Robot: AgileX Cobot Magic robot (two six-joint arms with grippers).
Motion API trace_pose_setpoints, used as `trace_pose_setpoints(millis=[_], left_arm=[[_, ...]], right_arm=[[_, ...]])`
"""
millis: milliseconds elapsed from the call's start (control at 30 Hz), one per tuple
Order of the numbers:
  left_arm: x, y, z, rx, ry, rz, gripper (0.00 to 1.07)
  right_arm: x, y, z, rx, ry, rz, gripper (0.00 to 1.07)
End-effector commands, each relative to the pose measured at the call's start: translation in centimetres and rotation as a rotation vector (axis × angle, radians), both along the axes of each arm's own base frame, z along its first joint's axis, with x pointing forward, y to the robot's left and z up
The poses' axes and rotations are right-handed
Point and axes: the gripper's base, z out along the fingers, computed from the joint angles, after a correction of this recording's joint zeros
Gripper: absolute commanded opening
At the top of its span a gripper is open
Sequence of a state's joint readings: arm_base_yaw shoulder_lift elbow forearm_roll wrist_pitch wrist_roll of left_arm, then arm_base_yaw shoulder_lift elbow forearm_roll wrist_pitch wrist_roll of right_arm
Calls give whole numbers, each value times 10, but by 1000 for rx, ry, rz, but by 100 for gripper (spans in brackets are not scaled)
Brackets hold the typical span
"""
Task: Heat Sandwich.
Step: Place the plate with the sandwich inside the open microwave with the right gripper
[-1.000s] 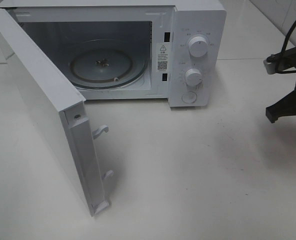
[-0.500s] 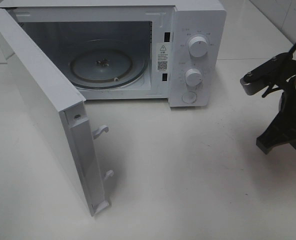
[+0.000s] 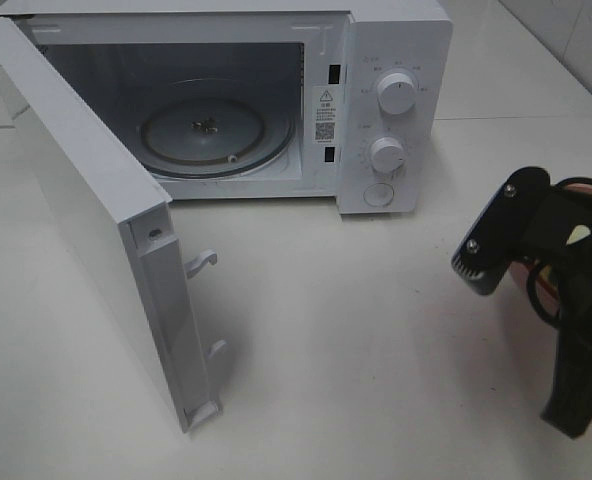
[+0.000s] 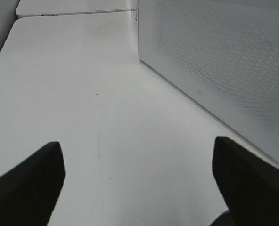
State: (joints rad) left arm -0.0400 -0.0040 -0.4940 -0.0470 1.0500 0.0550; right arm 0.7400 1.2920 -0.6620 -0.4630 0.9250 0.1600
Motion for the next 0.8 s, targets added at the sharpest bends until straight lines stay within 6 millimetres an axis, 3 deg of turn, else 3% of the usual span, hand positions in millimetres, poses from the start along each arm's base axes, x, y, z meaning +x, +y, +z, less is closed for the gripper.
trace_pose_setpoints(millis=[33, 100, 367, 800], left_arm=[[-3, 0, 0, -5, -31, -1, 79], [-3, 0, 0, -5, -31, -1, 79], [-3, 0, 0, -5, -31, -1, 79], [-3, 0, 0, -5, -31, -1, 79]], right_arm=[[-15, 3, -1, -50, 7, 168, 0], [-27, 6, -6, -86, 25, 292, 0], [-44, 17, -10, -150, 45, 554, 0], [-42, 40, -6, -192, -77, 976, 0]])
